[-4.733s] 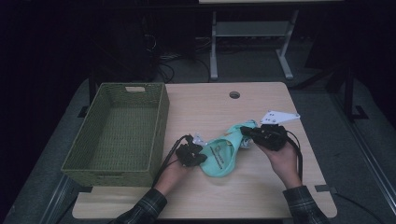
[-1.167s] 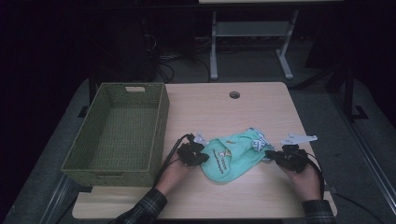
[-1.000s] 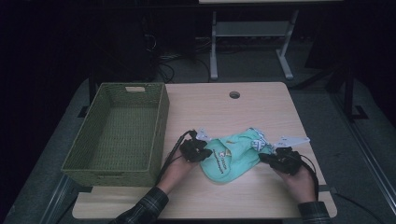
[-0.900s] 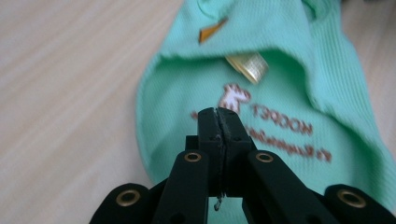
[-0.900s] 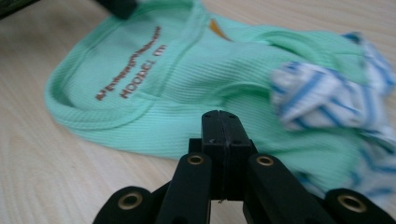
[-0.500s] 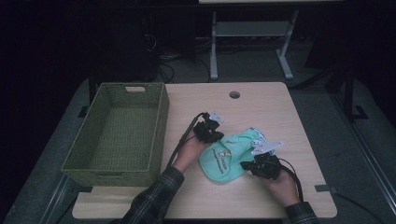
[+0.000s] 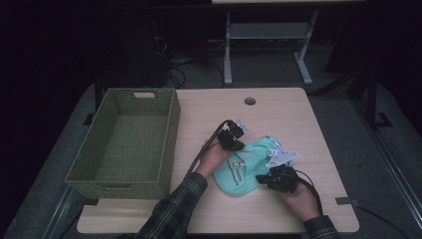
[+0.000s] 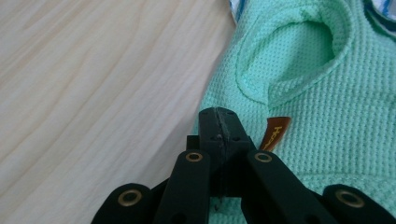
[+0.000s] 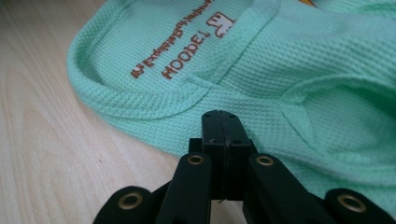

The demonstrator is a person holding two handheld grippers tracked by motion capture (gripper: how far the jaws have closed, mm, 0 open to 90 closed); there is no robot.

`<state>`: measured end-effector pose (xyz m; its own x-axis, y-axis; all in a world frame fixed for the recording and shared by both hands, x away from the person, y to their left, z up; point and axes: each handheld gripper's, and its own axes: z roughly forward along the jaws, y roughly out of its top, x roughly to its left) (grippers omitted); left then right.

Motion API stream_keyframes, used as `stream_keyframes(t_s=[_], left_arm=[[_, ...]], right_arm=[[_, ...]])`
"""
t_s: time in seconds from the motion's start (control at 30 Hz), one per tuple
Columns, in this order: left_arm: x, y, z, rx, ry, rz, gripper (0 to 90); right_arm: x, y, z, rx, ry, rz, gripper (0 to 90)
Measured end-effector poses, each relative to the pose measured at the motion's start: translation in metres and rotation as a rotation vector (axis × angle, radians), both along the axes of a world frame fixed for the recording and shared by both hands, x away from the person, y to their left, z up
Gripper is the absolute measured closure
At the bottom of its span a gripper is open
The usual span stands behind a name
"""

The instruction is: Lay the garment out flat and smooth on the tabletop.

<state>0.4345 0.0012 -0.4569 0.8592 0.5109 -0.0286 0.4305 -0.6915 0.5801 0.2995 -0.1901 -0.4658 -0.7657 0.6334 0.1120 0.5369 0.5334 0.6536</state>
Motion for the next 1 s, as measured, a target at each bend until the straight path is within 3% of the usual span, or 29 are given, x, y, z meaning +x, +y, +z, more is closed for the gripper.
stream_keyframes(t_s=[0.3, 0.6, 1.0], left_arm=[[-0.006, 0.03, 0.0, -0.017, 0.017, 0.037, 89.6], [-0.037, 0.047, 0.003, 0.017, 0.028, 0.013, 89.6], [-0.087, 0.058, 0.003, 0.008, 0.042, -0.051, 89.6]], right_arm=[[0.003, -0.012, 0.0, 0.0, 0.009, -0.027, 89.9], [0.008, -0.026, 0.001, -0.014, 0.004, -0.059, 89.9], [0.015, -0.043, 0.001, -0.027, 0.002, -0.101, 89.7]])
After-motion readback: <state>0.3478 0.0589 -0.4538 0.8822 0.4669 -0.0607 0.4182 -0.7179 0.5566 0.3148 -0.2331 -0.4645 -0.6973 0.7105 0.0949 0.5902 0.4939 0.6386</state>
